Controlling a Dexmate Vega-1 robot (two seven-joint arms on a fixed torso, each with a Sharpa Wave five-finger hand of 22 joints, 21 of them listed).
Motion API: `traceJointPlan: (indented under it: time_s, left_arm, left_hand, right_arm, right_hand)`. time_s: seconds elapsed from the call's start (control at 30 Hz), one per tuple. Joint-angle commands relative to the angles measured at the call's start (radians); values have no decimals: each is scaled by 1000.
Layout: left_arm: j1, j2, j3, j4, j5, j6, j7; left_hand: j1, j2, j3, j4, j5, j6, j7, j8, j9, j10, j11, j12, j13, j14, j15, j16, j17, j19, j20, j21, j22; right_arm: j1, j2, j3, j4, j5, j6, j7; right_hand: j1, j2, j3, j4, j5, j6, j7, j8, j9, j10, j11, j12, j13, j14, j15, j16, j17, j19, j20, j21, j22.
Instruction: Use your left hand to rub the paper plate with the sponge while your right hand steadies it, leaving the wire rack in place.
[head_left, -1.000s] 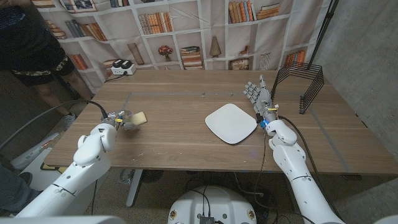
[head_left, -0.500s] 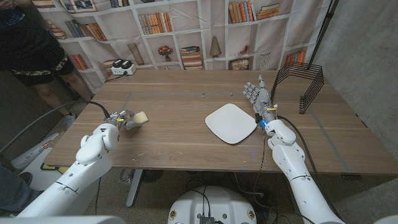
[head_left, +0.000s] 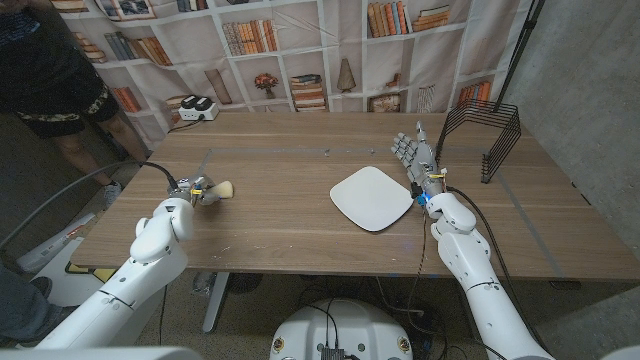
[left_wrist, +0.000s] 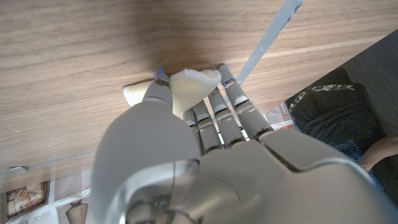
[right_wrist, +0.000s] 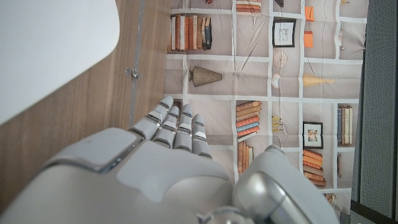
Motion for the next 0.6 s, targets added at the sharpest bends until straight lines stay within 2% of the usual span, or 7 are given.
traceJointPlan:
  time_s: [0.03, 0.6]
  left_arm:
    - [17, -12, -20, -37, 23, 11, 71]
    - [41, -31, -59, -102, 17, -11, 97]
  left_hand:
    - [5, 6, 13, 1, -4, 17, -2, 6, 1, 14, -5, 6, 2, 19, -57, 5, -1, 8, -4, 8, 0]
    - [-12, 2, 21, 25, -15, 22, 1, 1, 2, 19, -5, -1, 3, 26, -55, 2, 3, 7, -2, 17, 1]
  right_arm:
    - [2, 2, 3, 5, 6, 13, 9]
    - [-16, -2, 23, -6, 27, 49, 31]
  right_hand:
    - [11, 0, 1, -7, 0, 7, -2, -1, 5, 7, -3, 1, 3, 8, 0, -3, 6, 6, -11, -7, 4]
    - [13, 1, 0, -9, -2, 7, 0, -1, 5, 7, -2, 0, 3, 8, 0, -3, 6, 8, -11, -10, 4]
